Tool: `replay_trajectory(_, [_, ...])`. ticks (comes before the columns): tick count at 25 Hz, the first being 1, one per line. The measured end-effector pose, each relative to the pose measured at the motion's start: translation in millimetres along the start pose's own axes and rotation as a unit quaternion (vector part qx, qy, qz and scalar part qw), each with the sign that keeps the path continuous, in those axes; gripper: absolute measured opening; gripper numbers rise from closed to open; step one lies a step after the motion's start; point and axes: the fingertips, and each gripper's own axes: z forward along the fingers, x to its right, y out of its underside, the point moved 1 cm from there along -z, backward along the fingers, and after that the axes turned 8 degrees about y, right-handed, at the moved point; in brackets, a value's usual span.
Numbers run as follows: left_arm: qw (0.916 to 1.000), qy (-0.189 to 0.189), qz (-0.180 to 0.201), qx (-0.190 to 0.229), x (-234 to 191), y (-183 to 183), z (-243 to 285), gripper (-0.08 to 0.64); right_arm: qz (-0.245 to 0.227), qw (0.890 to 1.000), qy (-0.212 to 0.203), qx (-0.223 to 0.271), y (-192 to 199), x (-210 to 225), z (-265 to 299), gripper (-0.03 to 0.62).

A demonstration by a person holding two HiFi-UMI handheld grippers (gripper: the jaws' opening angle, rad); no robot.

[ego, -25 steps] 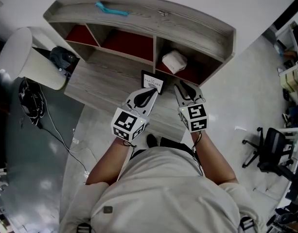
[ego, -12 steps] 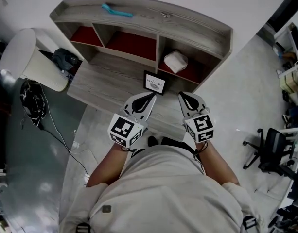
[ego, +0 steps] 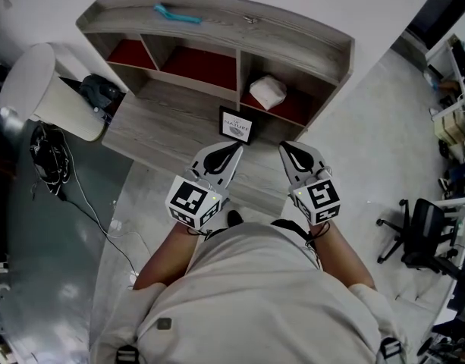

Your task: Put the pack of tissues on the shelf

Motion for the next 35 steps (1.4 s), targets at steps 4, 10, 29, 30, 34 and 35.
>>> replay_trajectory(4, [0.9999, -0.017, 0.002, -0.001, 14.7, -2.5, 8.8, 0.015, -0.004, 1.0, -0.021, 0.011, -0.8, 8.6, -12.6, 0.02])
replay_trajectory(10, [0.9991, -0.043, -0.001, 0.002, 58.0, -3.5, 35.0, 0.015, -0.011, 0.998, -0.055, 0.018, 9.1, 31.6, -50.6, 0.02])
replay_trajectory(29, [0.9946, -0.103, -0.003, -0.007, 239.9, 22.4, 76.0, 0.015, -0.007, 0.992, -0.122, 0.035, 69.5, 85.5, -212.7, 0.02])
replay_trajectory(30, [0.9943, -0.106, -0.004, -0.008, 244.1, 22.9, 73.1, 0.015, -0.006, 0.992, -0.125, 0.035, 70.7, 83.6, -217.3, 0.02])
replay_trajectory(34, [0.9939, -0.109, 0.0, -0.012, 260.0, 23.0, 62.6, 0.015, -0.004, 0.991, -0.129, 0.038, 74.8, 75.7, -234.6, 0.02])
replay_trajectory(35, [0.9941, -0.108, 0.001, -0.013, 263.0, 22.9, 59.9, 0.015, -0.005, 0.991, -0.129, 0.039, 75.2, 72.9, -237.6, 0.02])
